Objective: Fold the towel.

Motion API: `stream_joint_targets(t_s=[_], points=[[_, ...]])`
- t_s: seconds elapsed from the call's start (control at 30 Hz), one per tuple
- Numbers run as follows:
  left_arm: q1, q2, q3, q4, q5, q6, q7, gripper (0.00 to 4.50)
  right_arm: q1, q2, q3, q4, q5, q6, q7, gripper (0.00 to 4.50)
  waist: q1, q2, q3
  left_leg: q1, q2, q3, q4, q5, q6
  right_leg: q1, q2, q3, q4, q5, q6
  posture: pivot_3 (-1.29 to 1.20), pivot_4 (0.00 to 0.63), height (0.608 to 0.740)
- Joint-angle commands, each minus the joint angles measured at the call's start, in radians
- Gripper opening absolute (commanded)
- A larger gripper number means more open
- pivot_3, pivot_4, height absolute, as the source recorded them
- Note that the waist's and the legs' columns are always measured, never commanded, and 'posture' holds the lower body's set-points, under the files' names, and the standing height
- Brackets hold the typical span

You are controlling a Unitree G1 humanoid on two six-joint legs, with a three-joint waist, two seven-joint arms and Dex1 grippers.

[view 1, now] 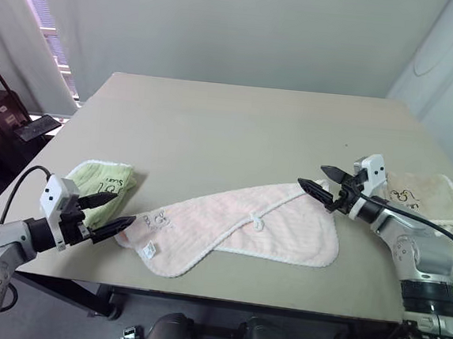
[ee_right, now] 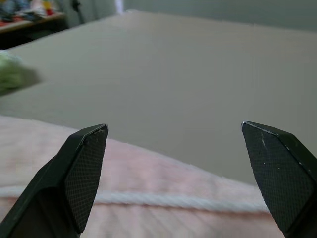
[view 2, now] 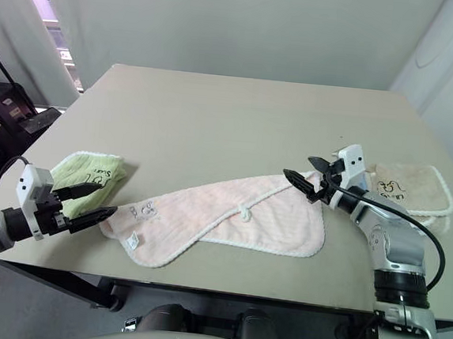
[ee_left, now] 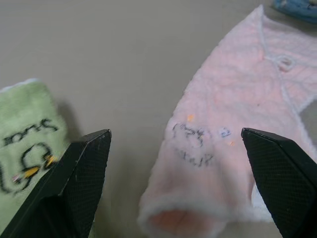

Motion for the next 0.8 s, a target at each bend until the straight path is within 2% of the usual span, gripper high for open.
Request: stream_joint_targets(t_s=[0.03, 0.33, 0.8], points=[[-0.015, -0.004, -0.017, -0.025, 0.014, -0.018, 0.006, 4.44, -0.068, -0.030, 0.036, 0.129, -0.075, -0.039, 0.019, 4.50, -0.001, 0.000, 0.000, 0.000, 0.000, 0.000, 0.000, 0.000, 0.000, 0.000, 0.000, 0.000, 0.000, 0.000, 0.000, 0.00, 0.000, 0.724], [-0.024, -0.023, -0.032, -0.043, 0.013, -0.018, 0.030, 4.44, -0.259, -0.058, 0.065, 0.453, -0.180, -0.034, 0.030, 4.50, -0.023, 0.001, 0.000, 0.000, 0.000, 0.001, 0.002, 0.002, 0.000, 0.003, 0.000, 0.000, 0.003, 0.000, 0.000, 0.00, 0.000, 0.724], [0.036, -0.050, -0.015, -0.088, 0.011, -0.026, 0.071, 4.44, -0.441, 0.017, 0.116, 0.787, -0.335, -0.245, -0.006, 4.50, -0.031, 0.001, 0.000, 0.000, 0.000, 0.002, 0.002, 0.006, 0.000, 0.003, 0.001, 0.000, 0.007, 0.000, 0.001, 0.00, 0.000, 0.724]])
